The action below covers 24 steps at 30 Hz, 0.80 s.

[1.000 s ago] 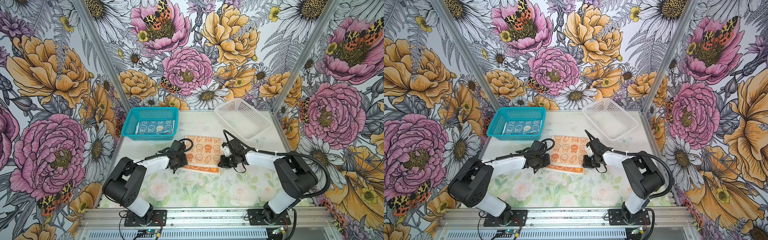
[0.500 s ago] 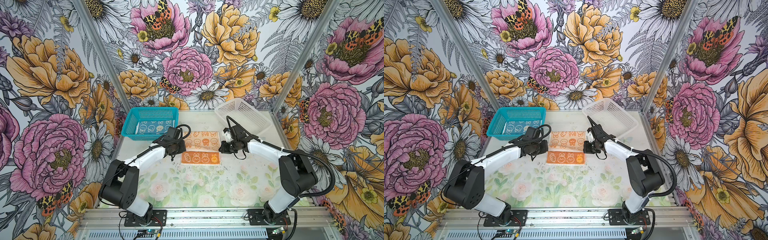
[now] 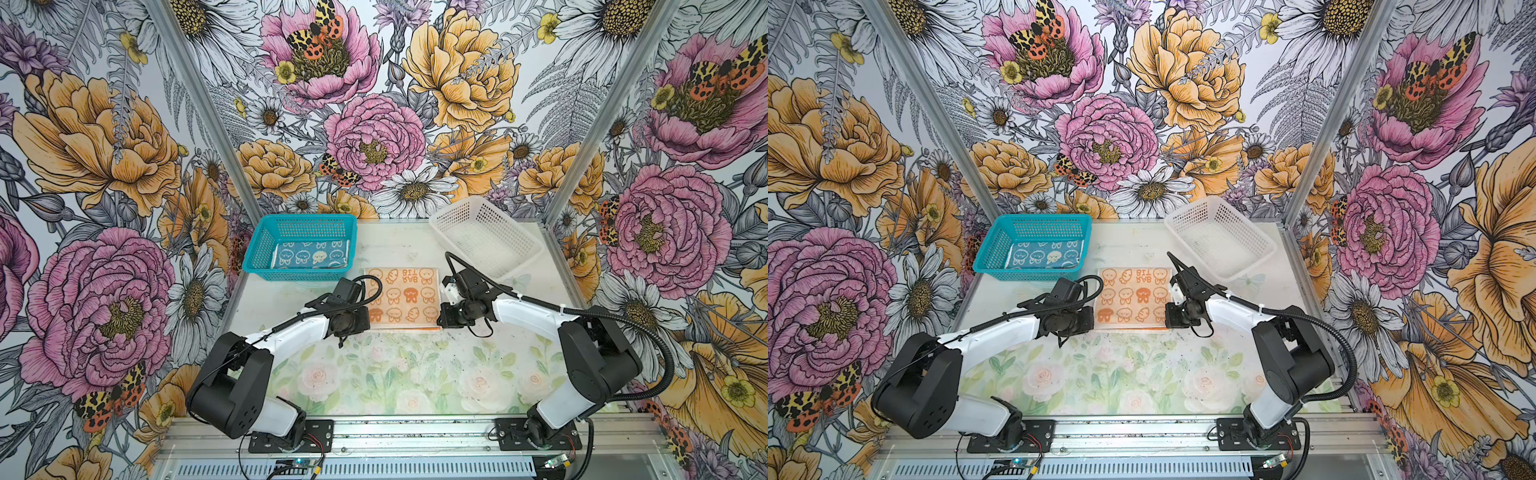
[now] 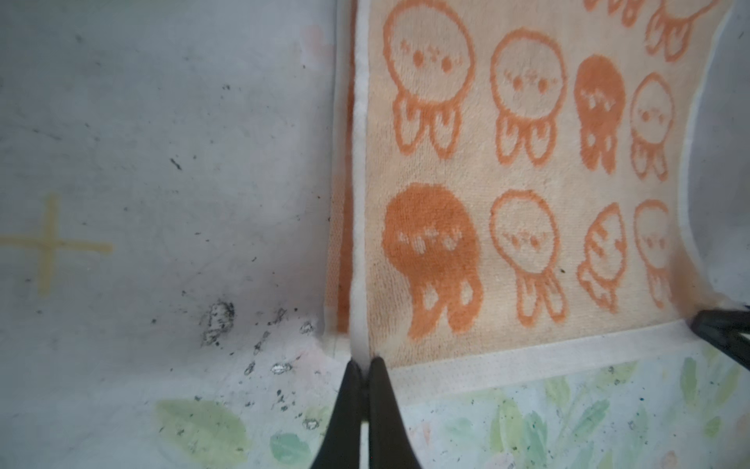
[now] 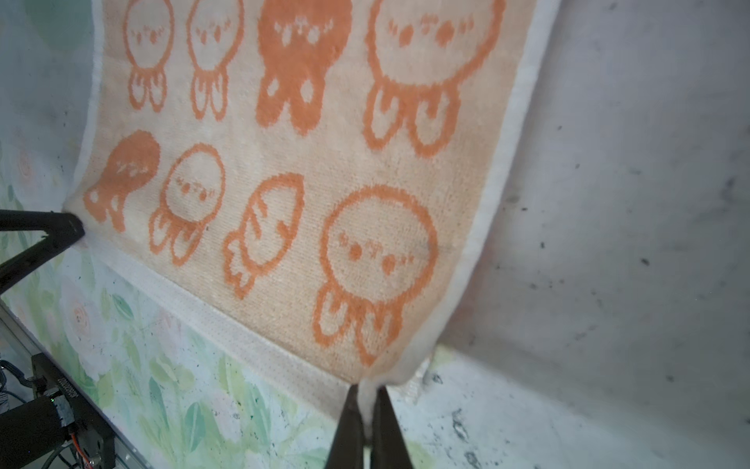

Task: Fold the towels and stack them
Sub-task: 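Open both grippers and release the folded orange towel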

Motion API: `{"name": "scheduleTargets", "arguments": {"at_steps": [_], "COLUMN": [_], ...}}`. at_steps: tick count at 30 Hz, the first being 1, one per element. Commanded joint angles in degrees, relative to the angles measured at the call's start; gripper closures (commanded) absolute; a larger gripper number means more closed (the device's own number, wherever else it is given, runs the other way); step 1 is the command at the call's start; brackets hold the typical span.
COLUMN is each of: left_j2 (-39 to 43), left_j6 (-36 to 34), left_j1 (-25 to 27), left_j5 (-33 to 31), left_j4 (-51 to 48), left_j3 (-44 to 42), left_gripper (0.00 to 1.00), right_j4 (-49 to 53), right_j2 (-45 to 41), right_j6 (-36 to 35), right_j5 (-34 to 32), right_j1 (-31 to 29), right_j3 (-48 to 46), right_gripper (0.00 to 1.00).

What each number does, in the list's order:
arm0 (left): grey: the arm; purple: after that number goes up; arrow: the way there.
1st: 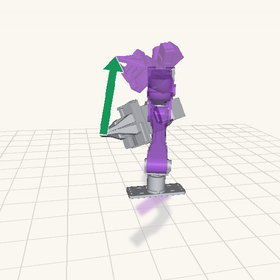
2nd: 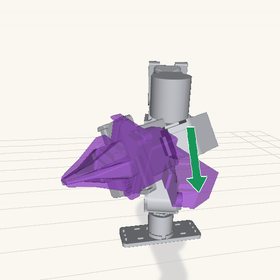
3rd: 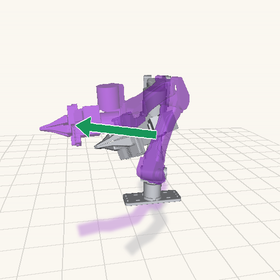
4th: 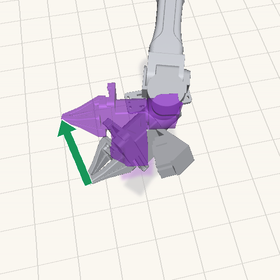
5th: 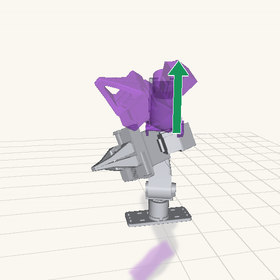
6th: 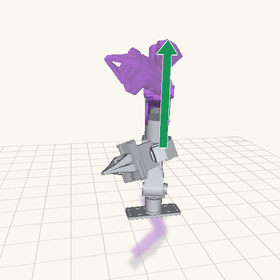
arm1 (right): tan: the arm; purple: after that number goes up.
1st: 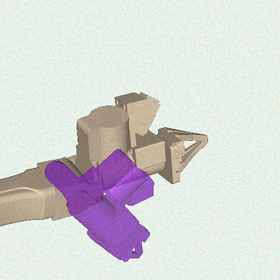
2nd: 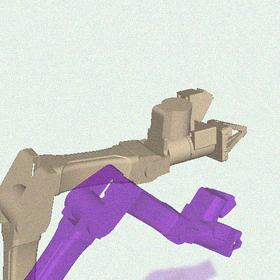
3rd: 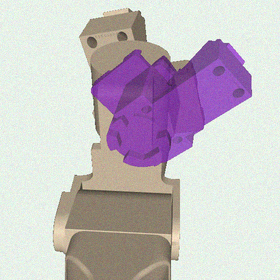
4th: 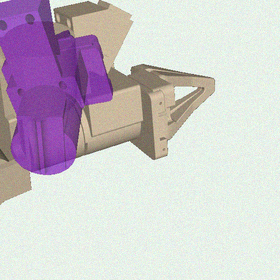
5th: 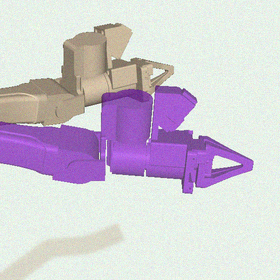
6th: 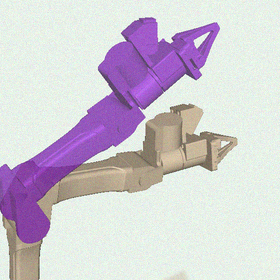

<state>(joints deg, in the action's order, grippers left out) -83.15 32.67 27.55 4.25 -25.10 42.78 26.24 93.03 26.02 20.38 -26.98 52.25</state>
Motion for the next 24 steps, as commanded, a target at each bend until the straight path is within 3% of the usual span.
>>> {"name": "scheduleTargets", "arguments": {"at_steps": [1, 11, 13, 15, 18, 20, 21, 24], "left_j2": [-1.66, -4.9, -5.16, -4.96, -2.7, -0.24, 1.01, 3.08], "left_j6": [1.61, 1.17, 0.92, 0.89, 0.88, 0.94, 1.0, 1.49], "left_j1": [-0.18, 0.22, 0.06, 0.04, 0.18, 0.4, 0.45, 0.04], "left_j5": [-2.94, -4.08, -3.74, -3.37, -3.32, -4.09, -4.46, -3.81], "left_j4": [1.81, 2.38, 2.24, 1.78, 1.46, 0.48, -0.16, 0.13], "left_j3": [-1.54, -1.1, -0.56, 0.3, 1.75, 3.74, 5.12, 9.15], "left_gripper": [1.0, 1.0, 1.0, 0.73, 0.52, 0.13, 0.01, 0.01], "right_j4": [-1.04, -2.95, -2.95, -2.84, -1.57, 0.28, 1.22, 2.33], "right_j2": [1.4, 2.96, 2.68, 1.8, -0.56, -2.29, -3.04, -3.76], "right_j6": [0.52, 1.31, 1.31, 1.31, 0.99, 0.46, 0.15, -0.03], "right_j5": [-2.95, -3.94, -4.03, -3.95, -4.14, -4.45, -4.64, -3.75], "right_j1": [0.38, -0.75, -0.95, -0.97, -0.99, -0.83, -0.64, 0.8], "right_j3": [-1.55, -4.21, -4.32, -4.35, -3.19, -1.18, 0.25, 4.43], "right_gripper": [1.0, 1.0, 0.95, 0.85, 0.68, 0.55, 0.47, 0.29]}}
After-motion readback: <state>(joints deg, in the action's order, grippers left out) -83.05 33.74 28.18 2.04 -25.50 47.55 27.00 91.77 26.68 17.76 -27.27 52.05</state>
